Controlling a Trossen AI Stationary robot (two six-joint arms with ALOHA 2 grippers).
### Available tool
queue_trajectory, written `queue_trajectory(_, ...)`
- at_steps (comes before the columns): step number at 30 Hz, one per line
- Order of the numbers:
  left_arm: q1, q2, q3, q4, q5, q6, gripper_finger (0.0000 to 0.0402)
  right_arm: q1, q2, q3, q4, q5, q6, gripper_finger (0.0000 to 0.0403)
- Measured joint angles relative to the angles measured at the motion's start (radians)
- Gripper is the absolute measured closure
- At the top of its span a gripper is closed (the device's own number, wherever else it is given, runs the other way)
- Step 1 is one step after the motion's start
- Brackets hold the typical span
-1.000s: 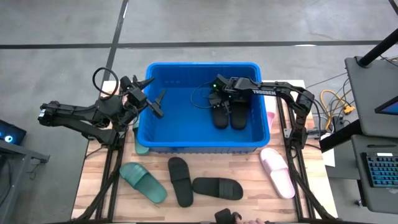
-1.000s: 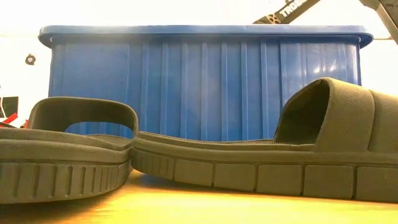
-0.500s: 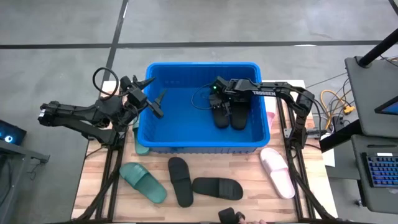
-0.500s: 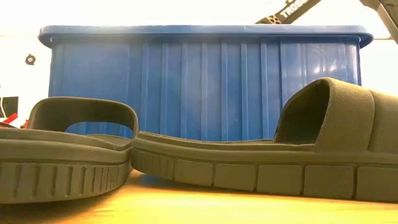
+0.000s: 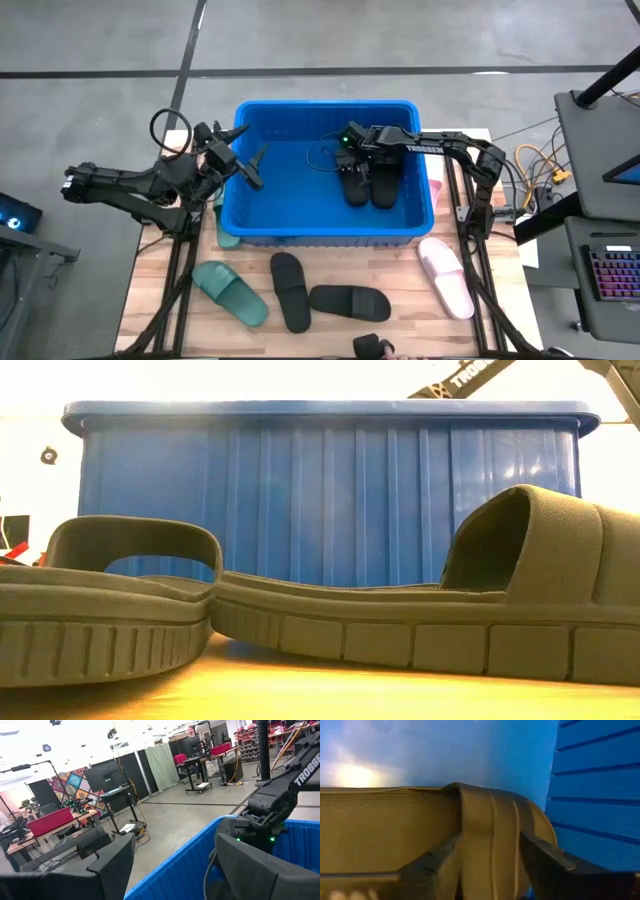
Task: Pick and place slides into bin
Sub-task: Put the black slide into the blue container, then put the bottom green slide into the blue container
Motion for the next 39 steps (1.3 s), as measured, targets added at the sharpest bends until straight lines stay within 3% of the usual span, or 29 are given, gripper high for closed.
queue_trajectory(6, -0.001, 0.000, 0.000, -0.005, 0.000, 0.000, 0.0139, -0.002, -0.002, 0.052, -0.079, 0.020, 0.083, 0.0149)
queue_trajectory(11, -0.001, 0.000, 0.000, -0.005, 0.000, 0.000, 0.0139, -0.002, -0.010, 0.113, -0.156, 0.050, 0.139, 0.0125)
queue_trajectory(17, -0.002, 0.000, 0.000, -0.004, 0.003, 0.000, 0.0139, 0.001, -0.035, 0.192, -0.247, 0.040, 0.329, 0.0125)
queue_trajectory(22, -0.003, -0.005, -0.001, -0.005, 0.014, -0.001, 0.0139, 0.008, -0.140, 0.227, -0.238, -0.044, 0.472, 0.0147)
queue_trajectory(26, -0.003, -0.018, -0.001, -0.005, 0.091, -0.043, 0.0139, 0.038, -0.273, 0.229, -0.201, -0.086, 0.580, 0.0164)
queue_trajectory(31, -0.003, -0.038, -0.001, -0.036, 0.271, -0.141, 0.0139, 0.124, -0.426, 0.226, -0.160, -0.071, 0.702, 0.0174)
queue_trajectory(39, -0.002, -0.040, -0.002, -0.102, 0.412, -0.184, 0.0139, 0.368, -0.534, 0.225, -0.160, 0.150, 0.837, 0.0175)
